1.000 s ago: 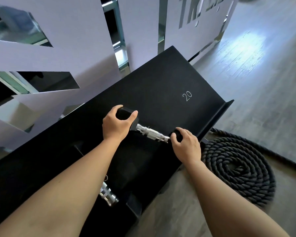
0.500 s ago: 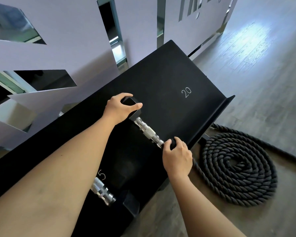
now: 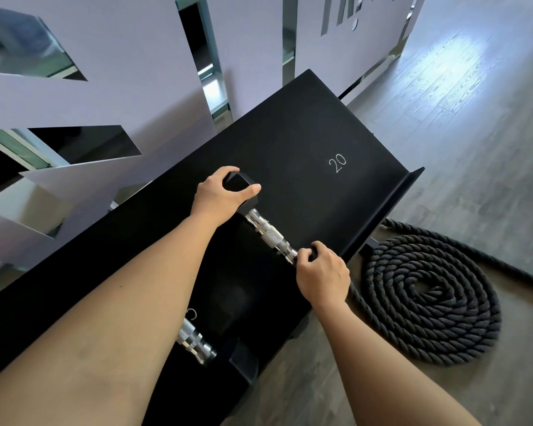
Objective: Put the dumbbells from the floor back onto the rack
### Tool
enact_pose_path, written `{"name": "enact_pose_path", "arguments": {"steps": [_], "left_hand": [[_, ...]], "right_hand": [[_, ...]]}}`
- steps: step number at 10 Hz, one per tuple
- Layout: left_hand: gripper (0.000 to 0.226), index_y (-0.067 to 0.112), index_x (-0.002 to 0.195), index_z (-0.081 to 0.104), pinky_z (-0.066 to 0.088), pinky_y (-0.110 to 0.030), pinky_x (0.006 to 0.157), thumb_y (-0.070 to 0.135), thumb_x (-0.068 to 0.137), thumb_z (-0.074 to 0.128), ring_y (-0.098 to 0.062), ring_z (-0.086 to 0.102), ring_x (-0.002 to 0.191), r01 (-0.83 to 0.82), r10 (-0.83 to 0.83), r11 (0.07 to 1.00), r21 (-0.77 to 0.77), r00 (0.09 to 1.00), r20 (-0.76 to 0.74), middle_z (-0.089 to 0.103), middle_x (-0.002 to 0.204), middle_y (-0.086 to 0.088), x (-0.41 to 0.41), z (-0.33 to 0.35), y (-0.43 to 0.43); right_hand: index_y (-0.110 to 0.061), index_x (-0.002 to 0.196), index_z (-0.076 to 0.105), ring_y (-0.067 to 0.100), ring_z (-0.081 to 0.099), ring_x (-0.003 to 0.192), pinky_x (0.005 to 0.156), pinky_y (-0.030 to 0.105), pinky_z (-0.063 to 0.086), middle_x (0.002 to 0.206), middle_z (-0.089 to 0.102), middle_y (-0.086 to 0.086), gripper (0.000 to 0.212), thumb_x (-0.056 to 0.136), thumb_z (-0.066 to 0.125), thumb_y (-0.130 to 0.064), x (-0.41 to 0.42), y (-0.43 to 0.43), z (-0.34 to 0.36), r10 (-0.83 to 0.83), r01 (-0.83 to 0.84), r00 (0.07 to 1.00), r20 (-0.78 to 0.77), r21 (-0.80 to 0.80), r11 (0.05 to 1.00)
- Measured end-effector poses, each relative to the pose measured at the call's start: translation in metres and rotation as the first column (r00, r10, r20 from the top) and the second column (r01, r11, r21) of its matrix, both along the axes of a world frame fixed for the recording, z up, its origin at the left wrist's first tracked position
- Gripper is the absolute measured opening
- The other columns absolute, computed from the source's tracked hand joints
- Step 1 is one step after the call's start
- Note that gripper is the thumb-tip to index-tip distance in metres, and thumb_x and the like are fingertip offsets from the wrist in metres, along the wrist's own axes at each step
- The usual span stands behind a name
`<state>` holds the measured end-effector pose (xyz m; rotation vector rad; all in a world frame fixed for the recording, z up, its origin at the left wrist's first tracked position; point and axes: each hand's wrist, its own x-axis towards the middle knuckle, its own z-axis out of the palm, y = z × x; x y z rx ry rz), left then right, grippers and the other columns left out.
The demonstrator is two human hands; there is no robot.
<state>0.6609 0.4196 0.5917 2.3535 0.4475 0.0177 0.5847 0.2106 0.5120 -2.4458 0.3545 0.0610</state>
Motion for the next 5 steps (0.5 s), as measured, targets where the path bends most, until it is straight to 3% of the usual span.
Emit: {"name": "enact_pose_path", "arguments": {"steps": [1,2,3,4,5], "left_hand": [[0.07,0.028,0.137,0.048,0.045,-0.035,0.089,0.061,0.079,0.069,-0.027,0.047,0.126,-0.019,0.018,1.0,0.011,1.0,0.015,0.05,0.138,-0.006,-0.006,0.0,-0.005],[0.076,0.026,0.148,0.035,0.042,-0.036,0.092,0.056,0.085,0.066,-0.028,0.041,0.132,-0.01,0.01,1.0,0.018,1.0,-0.012,0.04,0.147,-0.009,-0.018,0.006,-0.01],[0.074,0.025,0.15,0.034,0.04,-0.035,0.097,0.049,0.088,0.066,-0.026,0.039,0.135,-0.01,0.01,1.0,-0.011,1.0,-0.019,0.039,0.151,-0.008,-0.03,0.015,-0.009],[0.065,0.025,0.143,0.045,0.039,-0.032,0.094,0.049,0.087,0.067,-0.022,0.047,0.128,-0.072,0.075,0.996,-0.054,0.996,0.048,0.05,0.143,-0.004,-0.053,0.037,-0.002],[0.066,0.028,0.141,0.047,0.04,-0.03,0.088,0.056,0.084,0.066,-0.019,0.052,0.12,-0.108,0.114,0.991,-0.076,0.991,0.072,0.054,0.138,-0.001,-0.072,0.061,-0.002]], "right_hand": [[-0.019,0.066,0.046,0.025,0.049,0.071,0.061,0.034,0.028,0.068,0.052,-0.004,0.027,0.083,0.039,-0.039,0.0,0.0,0.0,0.008,-0.008,1.0,-0.017,0.009,1.0],[-0.019,0.086,0.061,0.03,0.057,0.09,0.069,0.035,0.033,0.087,0.062,0.003,0.029,0.086,0.04,-0.039,0.002,-0.004,0.007,0.04,-0.036,0.994,-0.101,0.046,0.998],[-0.018,0.118,0.061,0.029,0.056,0.11,0.077,0.034,0.037,0.114,0.065,0.006,0.043,0.088,0.042,-0.042,0.003,-0.011,0.016,0.049,-0.02,0.977,-0.206,0.143,0.989],[-0.017,0.136,0.052,0.024,0.052,0.122,0.086,0.032,0.038,0.132,0.06,0.005,0.055,0.09,0.045,-0.046,0.009,-0.016,0.052,0.048,-0.001,0.984,-0.172,0.263,0.965],[-0.018,0.138,0.049,0.024,0.051,0.124,0.086,0.031,0.036,0.137,0.057,0.006,0.055,0.092,0.047,-0.048,0.013,-0.014,0.088,0.069,-0.028,0.992,-0.107,0.344,0.939]]}}
